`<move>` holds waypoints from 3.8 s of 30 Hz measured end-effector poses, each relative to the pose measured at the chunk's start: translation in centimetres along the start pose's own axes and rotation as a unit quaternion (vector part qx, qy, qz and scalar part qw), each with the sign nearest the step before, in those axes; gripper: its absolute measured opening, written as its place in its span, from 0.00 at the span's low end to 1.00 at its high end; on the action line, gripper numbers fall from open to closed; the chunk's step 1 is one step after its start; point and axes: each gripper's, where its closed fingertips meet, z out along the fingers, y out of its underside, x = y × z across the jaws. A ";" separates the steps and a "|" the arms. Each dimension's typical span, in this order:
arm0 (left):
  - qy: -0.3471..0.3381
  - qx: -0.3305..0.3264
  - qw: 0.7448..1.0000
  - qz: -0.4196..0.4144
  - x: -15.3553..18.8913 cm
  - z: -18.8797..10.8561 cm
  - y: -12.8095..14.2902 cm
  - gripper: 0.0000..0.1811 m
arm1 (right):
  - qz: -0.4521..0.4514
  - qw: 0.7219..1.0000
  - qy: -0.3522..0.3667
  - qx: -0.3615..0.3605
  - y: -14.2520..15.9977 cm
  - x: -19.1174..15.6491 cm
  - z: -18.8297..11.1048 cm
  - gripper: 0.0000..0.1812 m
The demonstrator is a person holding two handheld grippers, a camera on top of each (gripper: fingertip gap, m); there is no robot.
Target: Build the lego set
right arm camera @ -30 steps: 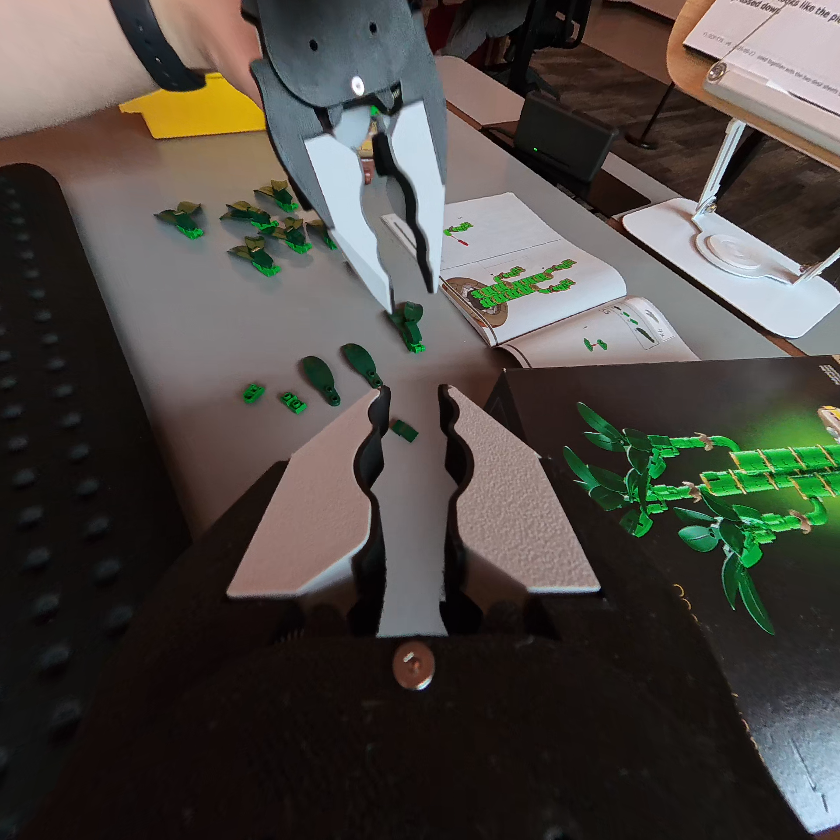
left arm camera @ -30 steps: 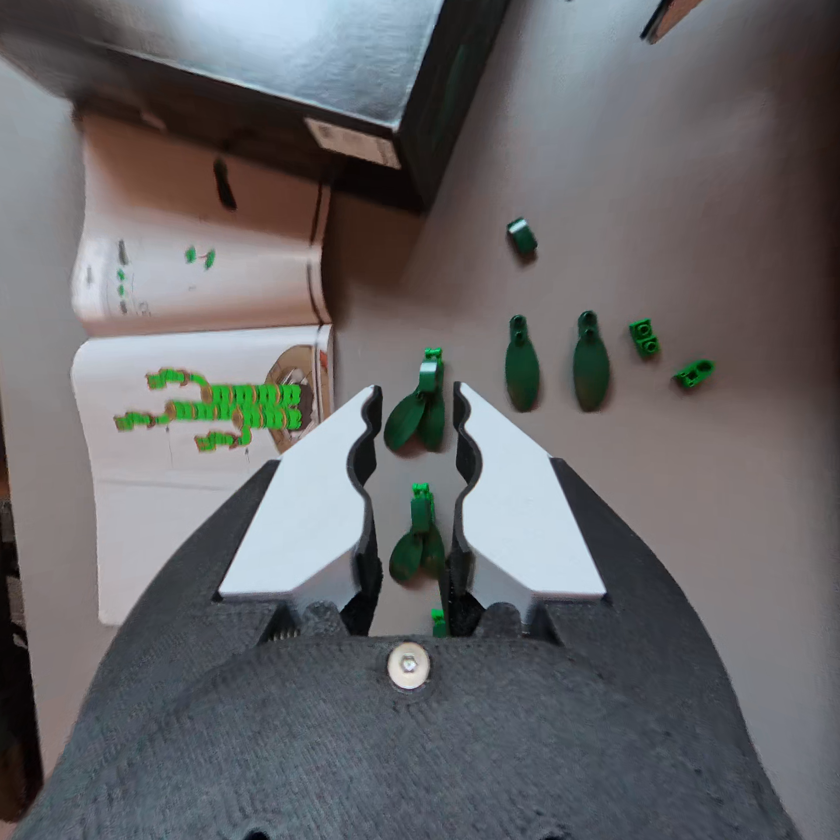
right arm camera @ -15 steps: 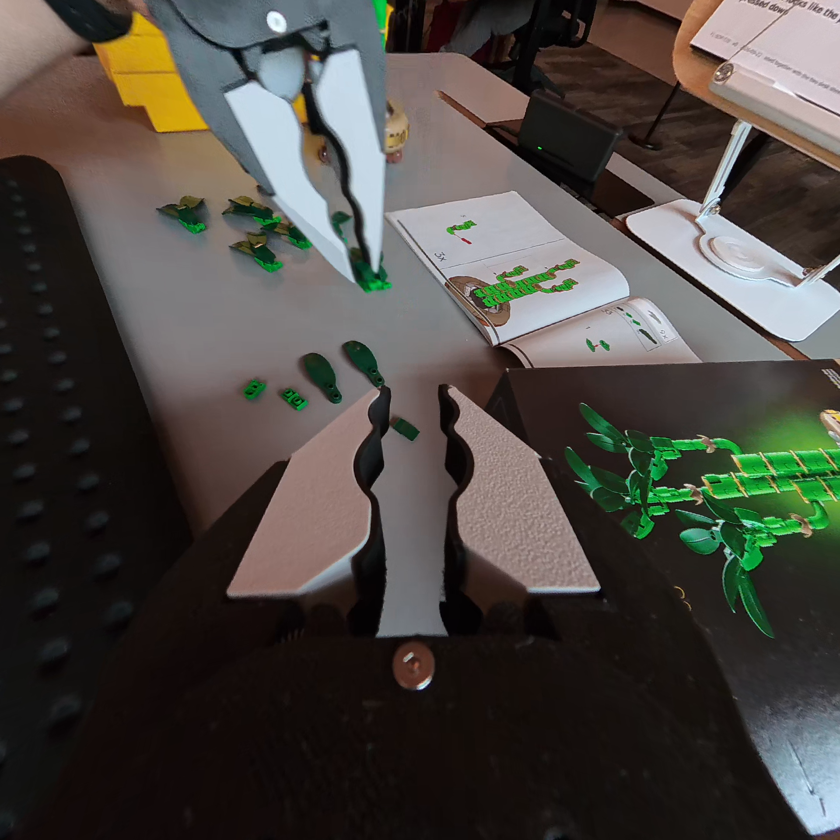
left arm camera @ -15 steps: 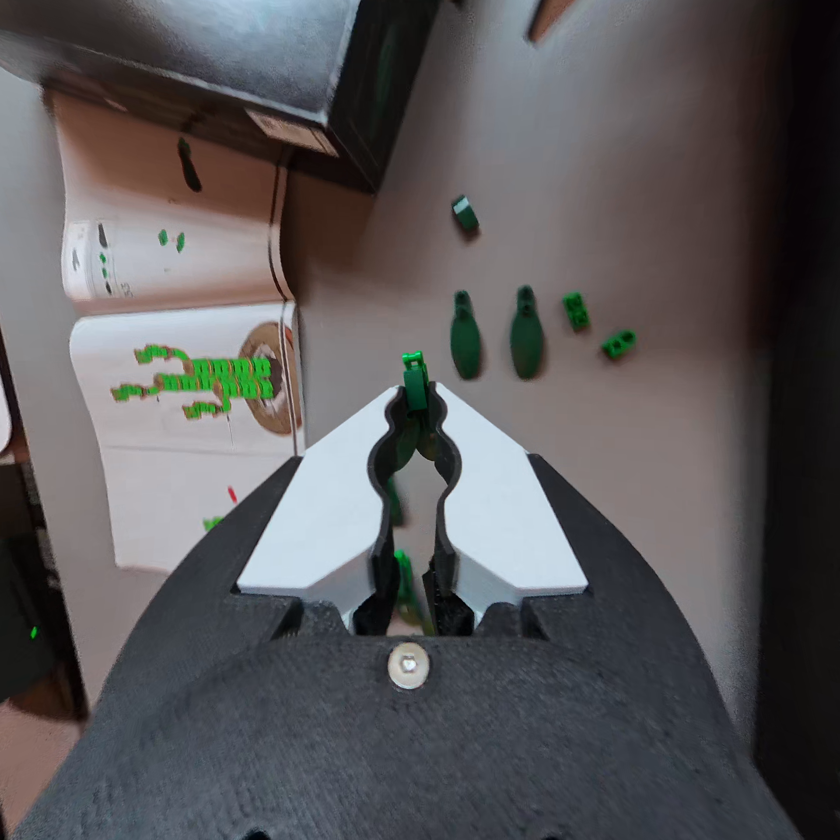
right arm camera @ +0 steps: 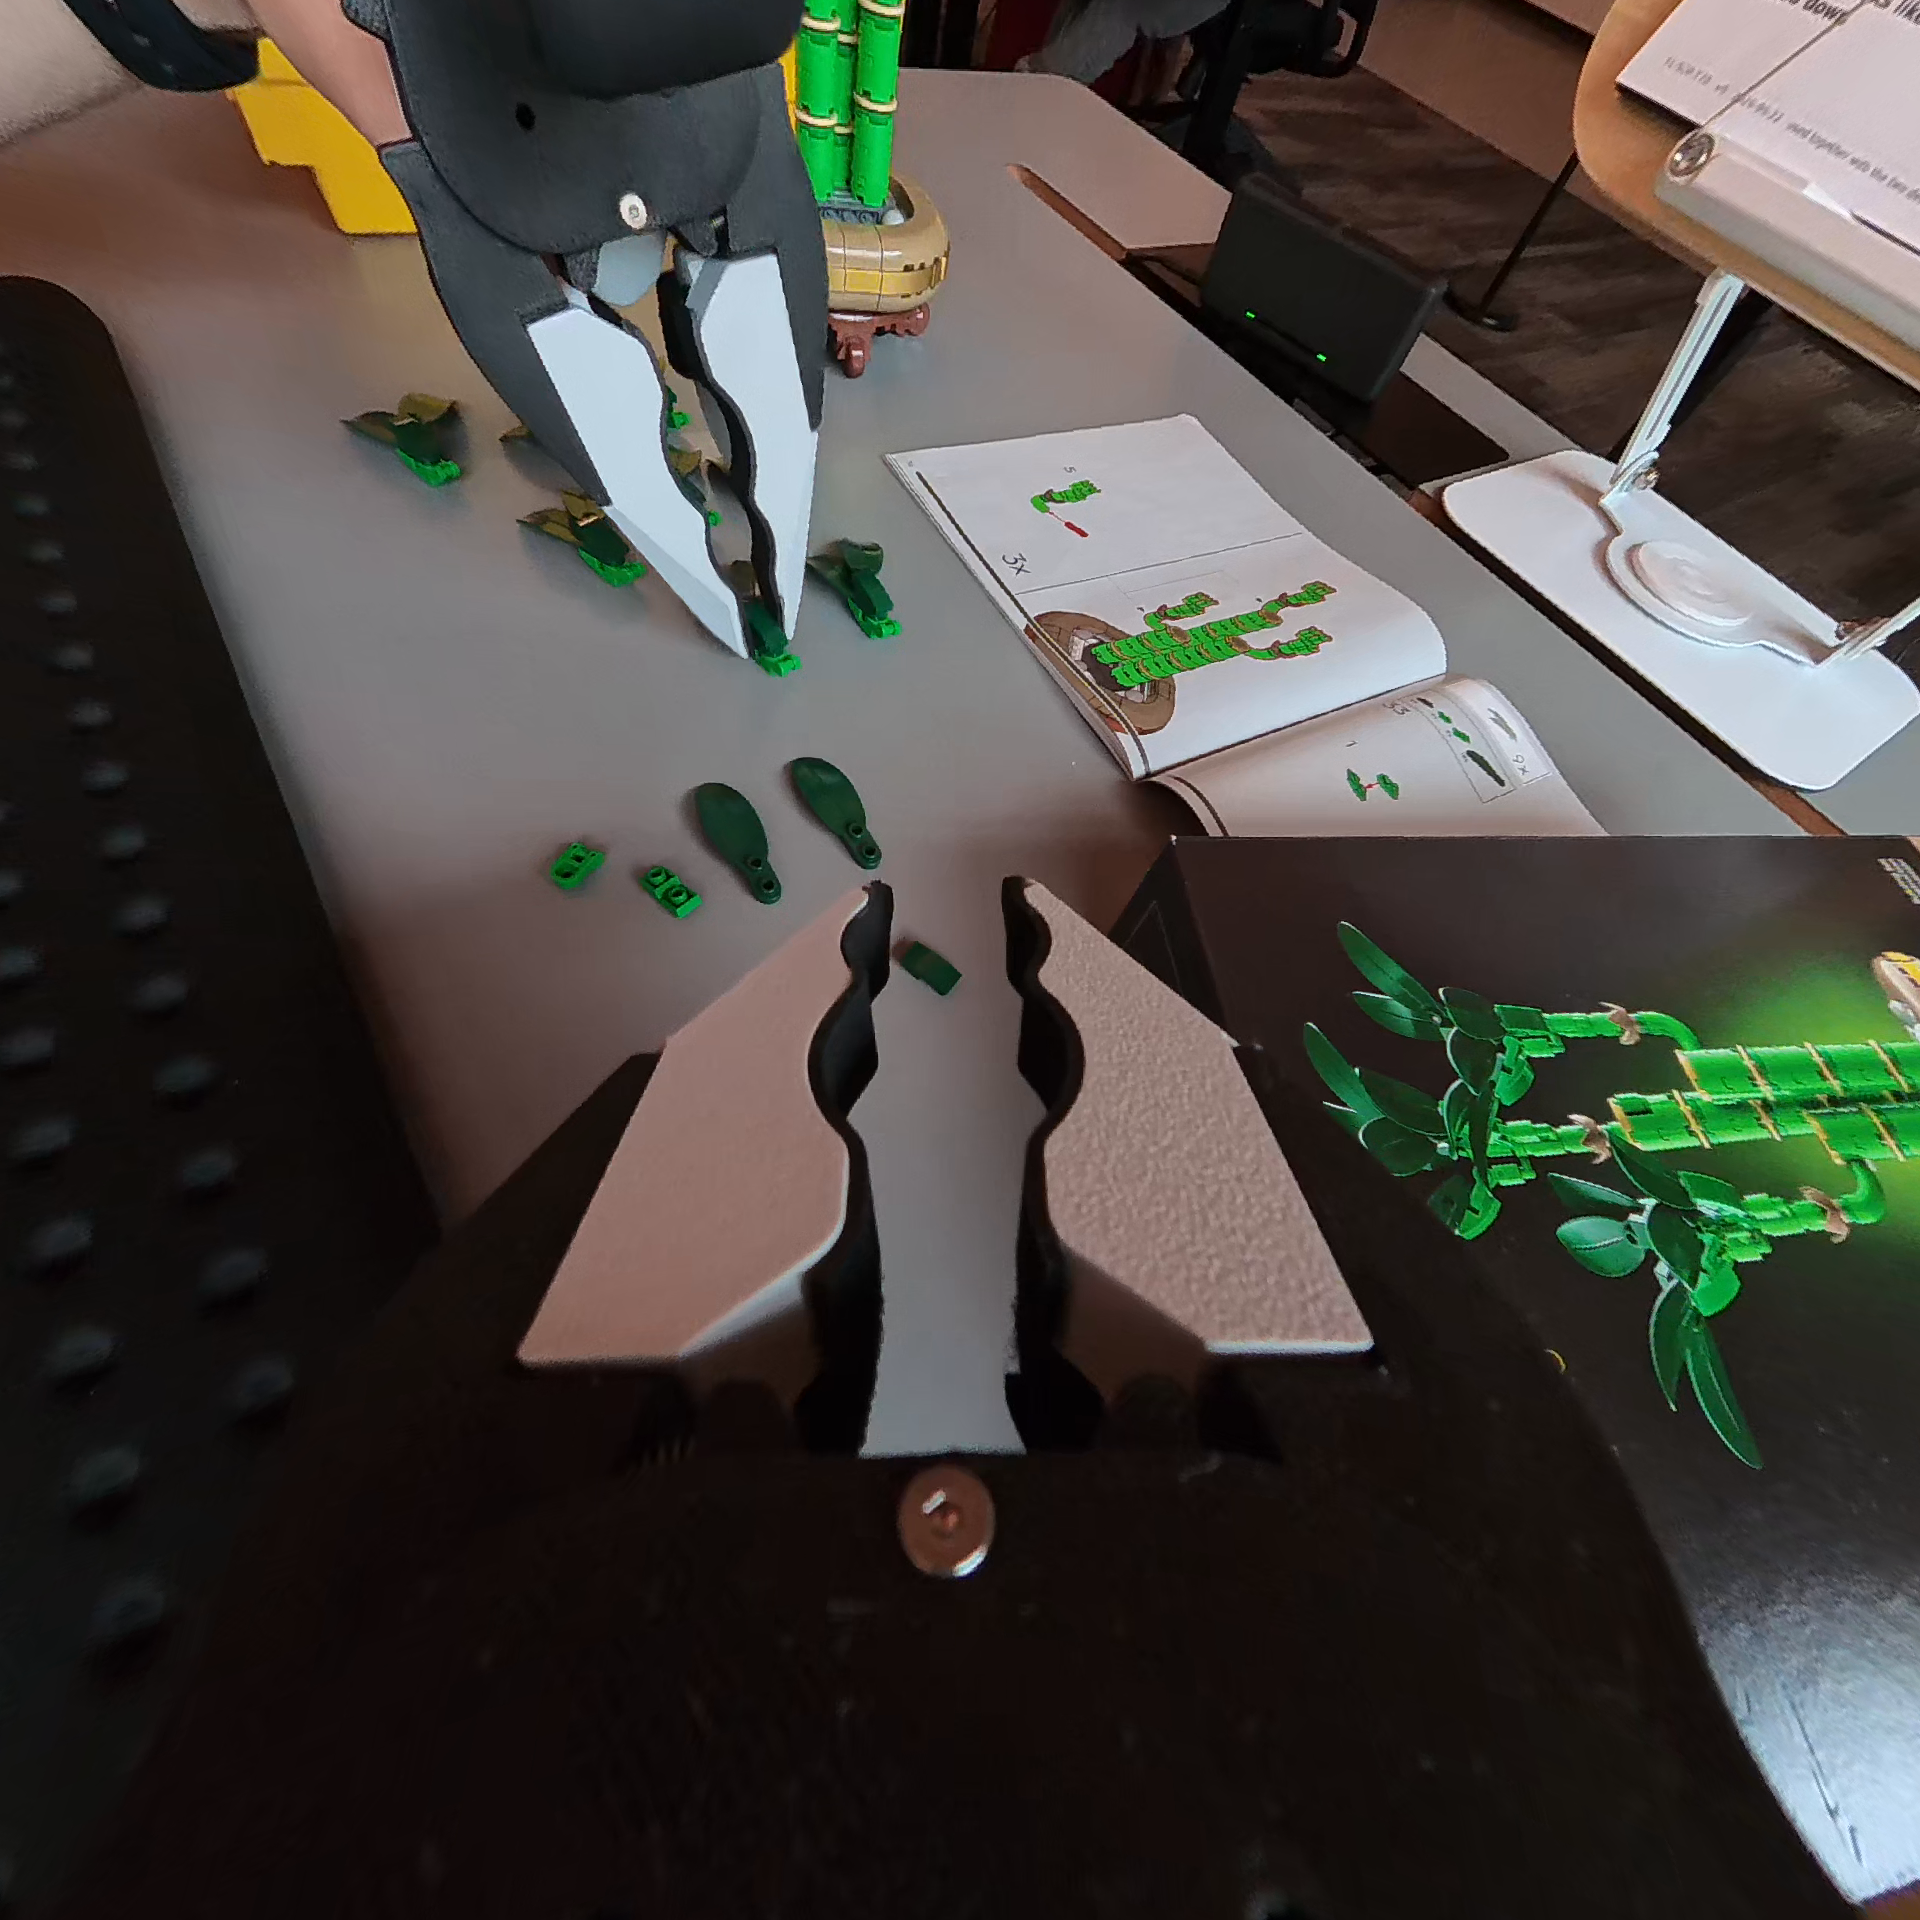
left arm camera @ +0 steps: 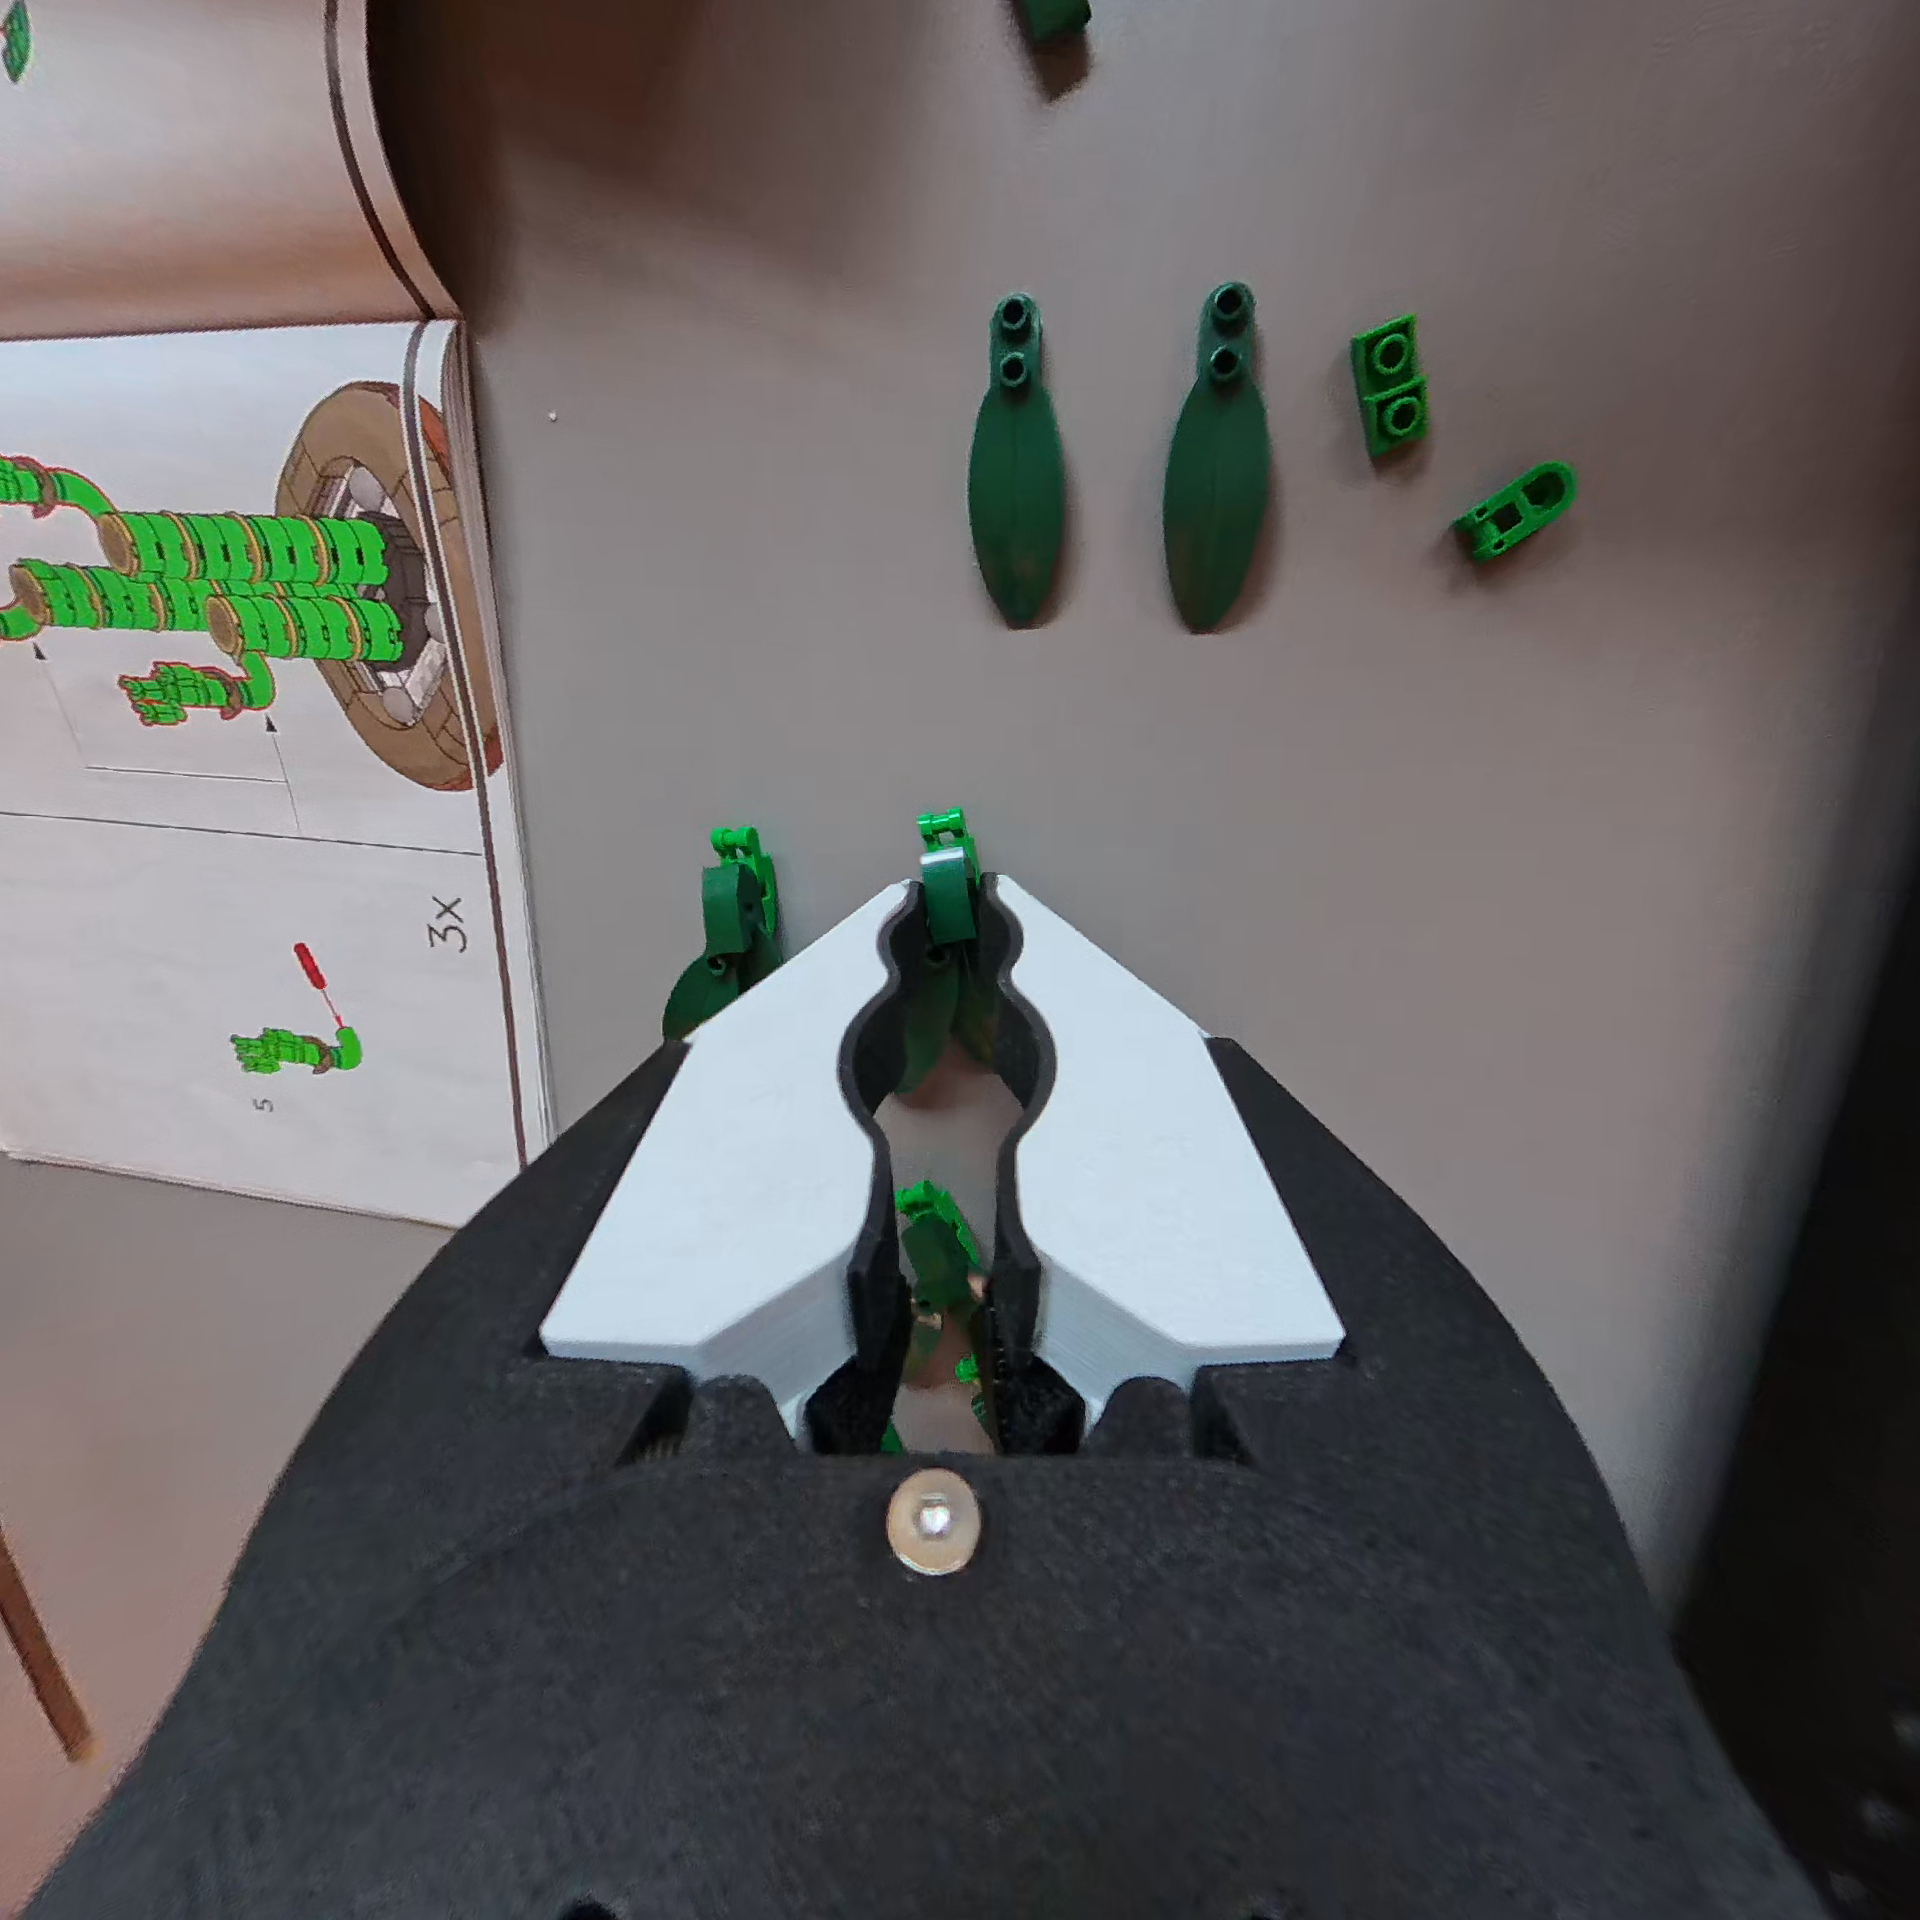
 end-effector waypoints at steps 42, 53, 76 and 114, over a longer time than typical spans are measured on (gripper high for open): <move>-0.078 0.282 0.955 -0.055 -5.0 1.5 -16.3 0.39 | 0.135 0.973 0.163 -0.089 12.6 8.1 -9.9 0.43; -0.039 0.243 0.964 -0.102 -4.9 4.4 -15.9 0.21 | 0.178 0.970 0.142 -0.090 13.6 8.3 -9.0 0.18; -0.141 0.366 0.911 -0.125 -9.6 -4.4 -21.8 0.29 | 0.167 0.964 0.174 0.108 3.0 14.0 -13.5 0.35; -0.225 0.370 0.890 -0.141 -29.4 -8.0 -32.6 0.25 | 0.104 0.945 0.304 0.067 -2.2 35.1 -15.5 0.17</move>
